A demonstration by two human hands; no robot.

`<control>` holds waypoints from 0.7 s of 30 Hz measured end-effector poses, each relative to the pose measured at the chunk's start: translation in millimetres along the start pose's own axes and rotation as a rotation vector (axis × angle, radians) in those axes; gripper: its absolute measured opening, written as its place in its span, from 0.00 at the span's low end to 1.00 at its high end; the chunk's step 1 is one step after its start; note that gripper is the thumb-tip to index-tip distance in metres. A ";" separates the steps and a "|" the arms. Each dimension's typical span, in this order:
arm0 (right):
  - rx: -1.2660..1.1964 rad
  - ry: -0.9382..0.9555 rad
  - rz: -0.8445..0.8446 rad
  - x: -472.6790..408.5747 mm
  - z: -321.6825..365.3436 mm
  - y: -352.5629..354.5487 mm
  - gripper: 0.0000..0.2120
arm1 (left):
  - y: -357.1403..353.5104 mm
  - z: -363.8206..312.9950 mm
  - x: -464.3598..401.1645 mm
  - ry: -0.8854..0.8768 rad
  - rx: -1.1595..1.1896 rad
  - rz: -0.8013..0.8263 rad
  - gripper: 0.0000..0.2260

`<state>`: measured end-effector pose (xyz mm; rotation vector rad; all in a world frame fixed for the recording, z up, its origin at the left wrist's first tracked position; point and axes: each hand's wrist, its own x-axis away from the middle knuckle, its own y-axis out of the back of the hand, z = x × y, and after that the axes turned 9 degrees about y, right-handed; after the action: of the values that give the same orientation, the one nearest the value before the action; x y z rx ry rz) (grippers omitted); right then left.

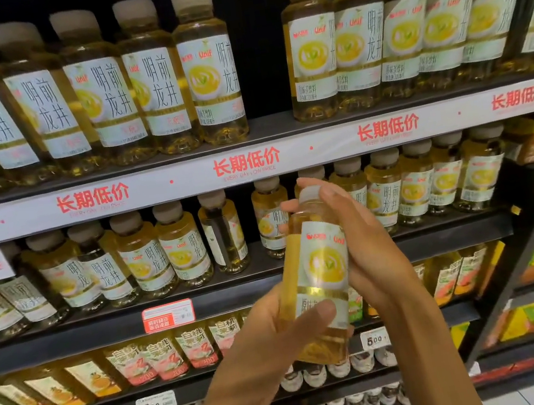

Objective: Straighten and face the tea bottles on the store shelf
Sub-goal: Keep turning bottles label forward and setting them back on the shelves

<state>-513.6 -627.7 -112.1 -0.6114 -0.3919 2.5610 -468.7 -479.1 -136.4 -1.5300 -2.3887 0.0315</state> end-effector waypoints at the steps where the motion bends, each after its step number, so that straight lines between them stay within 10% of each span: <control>1: 0.048 0.010 -0.003 0.6 1.6 -1.9 0.24 | -1.2 2.0 -0.7 -0.020 -0.012 -0.030 0.34; 21: 0.188 0.331 0.402 22.0 23.5 -15.2 0.21 | 2.2 -1.7 -14.0 -0.542 -0.193 -0.330 0.29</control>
<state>-536.6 -607.5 -93.9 -1.1130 0.0965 2.7486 -460.9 -490.8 -138.6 -1.3034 -3.1310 0.1675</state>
